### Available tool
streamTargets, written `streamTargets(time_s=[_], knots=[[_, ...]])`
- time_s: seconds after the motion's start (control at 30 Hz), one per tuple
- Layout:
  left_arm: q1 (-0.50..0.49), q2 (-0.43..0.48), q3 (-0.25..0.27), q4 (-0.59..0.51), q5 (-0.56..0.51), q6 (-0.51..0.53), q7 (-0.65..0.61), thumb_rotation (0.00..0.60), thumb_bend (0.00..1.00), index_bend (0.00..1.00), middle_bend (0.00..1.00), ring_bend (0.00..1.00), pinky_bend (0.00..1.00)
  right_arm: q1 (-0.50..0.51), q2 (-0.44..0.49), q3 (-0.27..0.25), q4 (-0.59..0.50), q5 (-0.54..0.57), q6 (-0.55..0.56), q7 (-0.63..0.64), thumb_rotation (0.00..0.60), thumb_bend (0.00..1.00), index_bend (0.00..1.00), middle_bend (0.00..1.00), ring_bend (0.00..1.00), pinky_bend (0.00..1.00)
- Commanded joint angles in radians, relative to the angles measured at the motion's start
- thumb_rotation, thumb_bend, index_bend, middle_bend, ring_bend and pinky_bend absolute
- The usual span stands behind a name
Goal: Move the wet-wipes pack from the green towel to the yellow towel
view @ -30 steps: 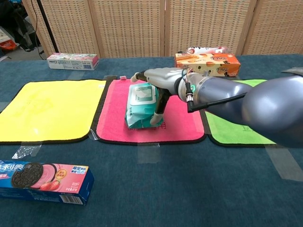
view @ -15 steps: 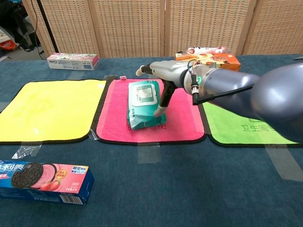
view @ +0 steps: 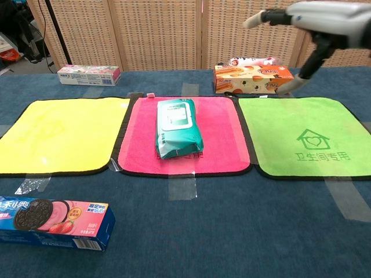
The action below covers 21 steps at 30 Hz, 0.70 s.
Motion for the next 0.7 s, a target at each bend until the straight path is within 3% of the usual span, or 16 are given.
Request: streamTargets(time_s=[0.03,0.23,0.37,0.57,0.7], knots=[[-0.056,-0.001,-0.006,0.044,0.078,-0.024,0.009,0.600,0.00,0.00,0.00,0.00,0.00,-0.180,0.106,-0.083,0.048,-0.194,0.177,0.260,0.600,0.00,0.00,0.00,0.00,0.00],[-0.159,-0.018,-0.033,0.087,0.182,-0.055,0.054,0.600,0.00,0.00,0.00,0.00,0.00,-0.335,0.104,-0.123,0.201,-0.265,0.369,0.434,0.600,0.00,0.00,0.00,0.00,0.00],[-0.317,-0.105,-0.088,0.127,0.333,-0.061,0.092,0.600,0.00,0.00,0.00,0.00,0.00,-0.481,0.055,-0.144,0.338,-0.303,0.562,0.598,0.600,0.00,0.00,0.00,0.00,0.00],[-0.491,-0.209,-0.092,0.230,0.473,-0.103,0.045,0.600,0.00,0.00,0.00,0.00,0.00,-0.554,0.003,-0.116,0.444,-0.293,0.644,0.684,0.600,0.00,0.00,0.00,0.00,0.00],[-0.547,-0.241,-0.092,0.223,0.486,-0.153,0.083,0.600,0.00,0.00,0.00,0.00,0.00,-0.567,-0.007,-0.104,0.475,-0.290,0.644,0.720,0.600,0.00,0.00,0.00,0.00,0.00]])
